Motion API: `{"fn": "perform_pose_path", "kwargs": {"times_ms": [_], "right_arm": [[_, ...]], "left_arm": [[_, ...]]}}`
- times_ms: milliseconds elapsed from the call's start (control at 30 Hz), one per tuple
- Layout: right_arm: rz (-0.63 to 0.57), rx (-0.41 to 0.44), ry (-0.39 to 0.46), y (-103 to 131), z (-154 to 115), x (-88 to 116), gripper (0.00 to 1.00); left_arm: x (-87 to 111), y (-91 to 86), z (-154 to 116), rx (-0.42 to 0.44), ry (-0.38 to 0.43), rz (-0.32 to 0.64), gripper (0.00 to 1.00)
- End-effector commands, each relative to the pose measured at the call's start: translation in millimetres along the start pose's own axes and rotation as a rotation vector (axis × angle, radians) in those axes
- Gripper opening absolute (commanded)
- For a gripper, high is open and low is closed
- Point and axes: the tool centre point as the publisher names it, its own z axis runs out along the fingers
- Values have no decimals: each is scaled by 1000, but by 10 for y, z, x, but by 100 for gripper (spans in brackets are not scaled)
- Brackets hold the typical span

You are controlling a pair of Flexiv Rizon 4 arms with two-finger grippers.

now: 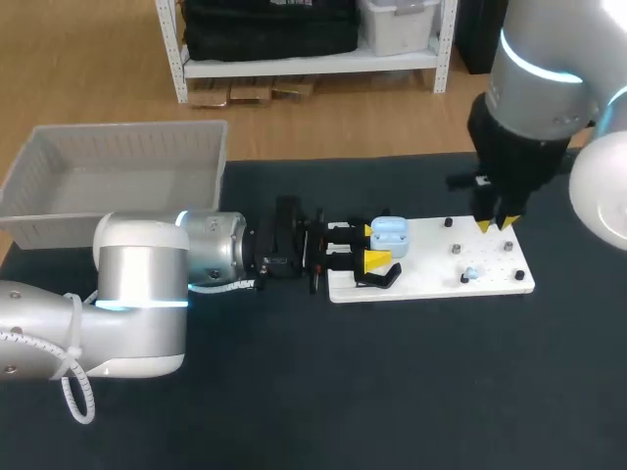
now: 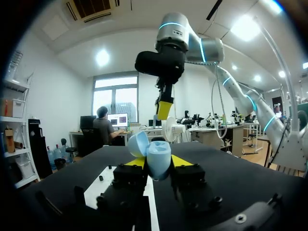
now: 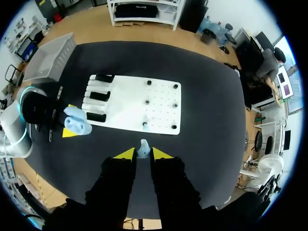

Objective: Pick up each earbud case from the left stands, insert the matching earbuds, close the lid, and place the case in the box.

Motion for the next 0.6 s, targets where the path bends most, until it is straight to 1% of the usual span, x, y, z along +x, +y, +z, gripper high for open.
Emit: {"fn": "perform_pose_path", "kwargs": {"times_ms": [33, 167, 200, 333, 400, 467, 600], "right_arm": [[1, 0, -4, -8, -4, 15, 0], [1, 0, -4, -8, -4, 15, 0], [57, -26, -1, 41, -37, 14, 0], [243, -73, 2, 205, -90, 2, 0], [297, -112, 8, 280, -117, 15, 0], [339, -130, 19, 336, -144, 35, 0], [397, -84, 33, 383, -144, 86, 0]], "left_arm": [[7, -1, -3, -1, -2, 1, 0], [7, -1, -3, -1, -2, 1, 0], [7, -1, -3, -1, -2, 1, 0], [7, -1, -3, -1, -2, 1, 0], [7, -1, -3, -1, -2, 1, 0], [37, 22, 17, -10, 0, 0, 0], [67, 46, 49, -26, 27, 7, 0]]}}
